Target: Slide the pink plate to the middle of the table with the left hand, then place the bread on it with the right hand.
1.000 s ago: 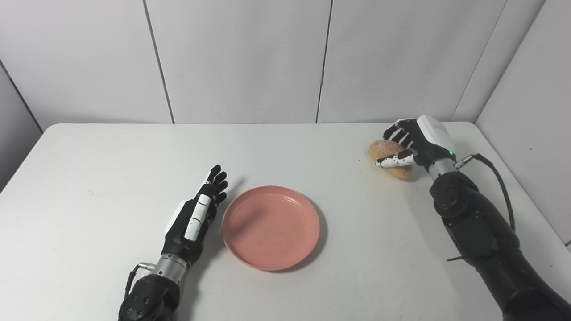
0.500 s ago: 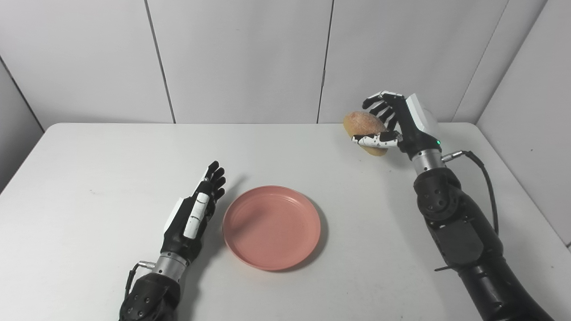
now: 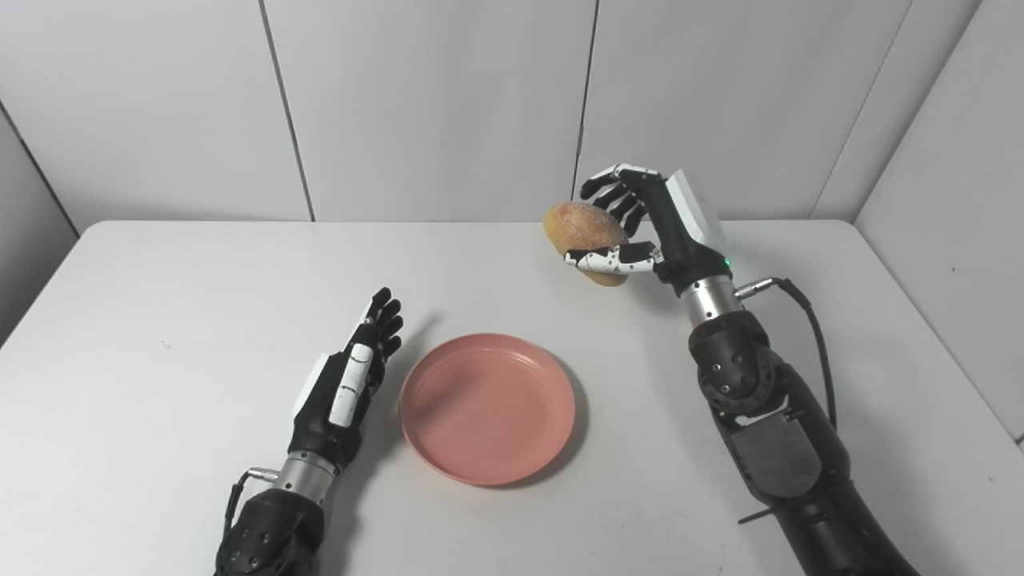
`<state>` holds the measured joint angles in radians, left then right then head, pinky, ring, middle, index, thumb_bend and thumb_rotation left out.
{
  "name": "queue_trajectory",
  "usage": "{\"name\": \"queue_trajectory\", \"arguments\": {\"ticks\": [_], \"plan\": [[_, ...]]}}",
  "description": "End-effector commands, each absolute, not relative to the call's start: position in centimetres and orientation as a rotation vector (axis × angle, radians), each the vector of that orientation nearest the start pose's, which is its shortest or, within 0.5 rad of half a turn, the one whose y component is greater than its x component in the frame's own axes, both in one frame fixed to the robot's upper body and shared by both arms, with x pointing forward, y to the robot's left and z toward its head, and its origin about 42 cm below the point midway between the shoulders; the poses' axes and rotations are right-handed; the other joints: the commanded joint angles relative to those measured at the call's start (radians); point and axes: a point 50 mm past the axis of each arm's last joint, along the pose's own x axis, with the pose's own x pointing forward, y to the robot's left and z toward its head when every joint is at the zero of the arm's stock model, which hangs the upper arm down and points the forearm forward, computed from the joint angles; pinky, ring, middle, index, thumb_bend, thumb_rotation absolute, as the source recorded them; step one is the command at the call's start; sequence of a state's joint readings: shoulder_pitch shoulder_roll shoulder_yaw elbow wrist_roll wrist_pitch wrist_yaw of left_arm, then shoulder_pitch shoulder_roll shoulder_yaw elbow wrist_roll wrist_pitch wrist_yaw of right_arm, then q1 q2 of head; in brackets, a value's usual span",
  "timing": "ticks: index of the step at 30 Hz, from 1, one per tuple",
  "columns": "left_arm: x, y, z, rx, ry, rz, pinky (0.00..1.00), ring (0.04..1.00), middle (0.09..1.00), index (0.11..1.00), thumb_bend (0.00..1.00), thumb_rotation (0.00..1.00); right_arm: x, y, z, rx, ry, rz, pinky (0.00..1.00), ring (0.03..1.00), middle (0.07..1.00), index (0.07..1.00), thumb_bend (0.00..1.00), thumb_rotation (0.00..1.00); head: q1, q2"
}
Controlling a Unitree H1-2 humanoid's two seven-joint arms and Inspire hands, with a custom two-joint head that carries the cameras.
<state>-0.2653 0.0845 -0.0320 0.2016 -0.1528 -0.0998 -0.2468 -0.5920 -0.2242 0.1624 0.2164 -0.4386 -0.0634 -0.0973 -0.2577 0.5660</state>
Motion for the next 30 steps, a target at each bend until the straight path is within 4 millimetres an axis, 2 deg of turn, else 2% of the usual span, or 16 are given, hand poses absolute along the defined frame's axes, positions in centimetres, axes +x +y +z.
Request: {"name": "queue_trajectory", "arguments": {"ticks": [1, 5, 8, 15, 25, 30], "plan": [[36.8, 19.0, 13.6, -0.055, -0.199, -0.332, 1.00, 1.000, 1.000, 0.979, 0.70, 0.97, 44.2, -18.3, 27.9, -0.662, -0.616, 0.101, 0.34, 0.402, 0.488, 0.541, 0.51, 0.00, 0.004, 0.002], [36.7, 18.7, 13.6, -0.054, -0.200, -0.332, 1.00, 1.000, 1.000, 0.985, 0.70, 0.97, 42.9, -16.4, 27.4, -0.667, -0.609, 0.156, 0.33, 0.414, 0.498, 0.514, 0.51, 0.00, 0.007, 0.003], [36.7, 18.6, 13.7, -0.055, -0.201, -0.329, 1.00, 1.000, 1.000, 0.983, 0.70, 0.96, 41.9, -15.3, 26.9, -0.661, -0.622, 0.203, 0.31, 0.400, 0.479, 0.530, 0.51, 0.00, 0.009, 0.003], [36.6, 18.4, 13.8, -0.054, -0.205, -0.323, 1.00, 1.000, 1.000, 0.989, 0.72, 0.96, 40.9, -13.6, 25.2, -0.677, -0.649, 0.275, 0.29, 0.379, 0.459, 0.543, 0.51, 0.00, 0.019, 0.007], [36.6, 18.2, 13.9, -0.051, -0.203, -0.315, 1.00, 1.000, 1.000, 0.989, 0.73, 0.95, 39.9, -13.2, 22.7, -0.732, -0.634, 0.363, 0.32, 0.394, 0.458, 0.538, 0.51, 0.00, 0.024, 0.015], [36.5, 18.0, 14.0, -0.059, -0.203, -0.312, 1.00, 1.000, 1.000, 0.988, 0.72, 0.95, 39.5, -13.6, 21.8, -0.745, -0.643, 0.398, 0.29, 0.393, 0.451, 0.539, 0.51, 0.00, 0.028, 0.019]]}}
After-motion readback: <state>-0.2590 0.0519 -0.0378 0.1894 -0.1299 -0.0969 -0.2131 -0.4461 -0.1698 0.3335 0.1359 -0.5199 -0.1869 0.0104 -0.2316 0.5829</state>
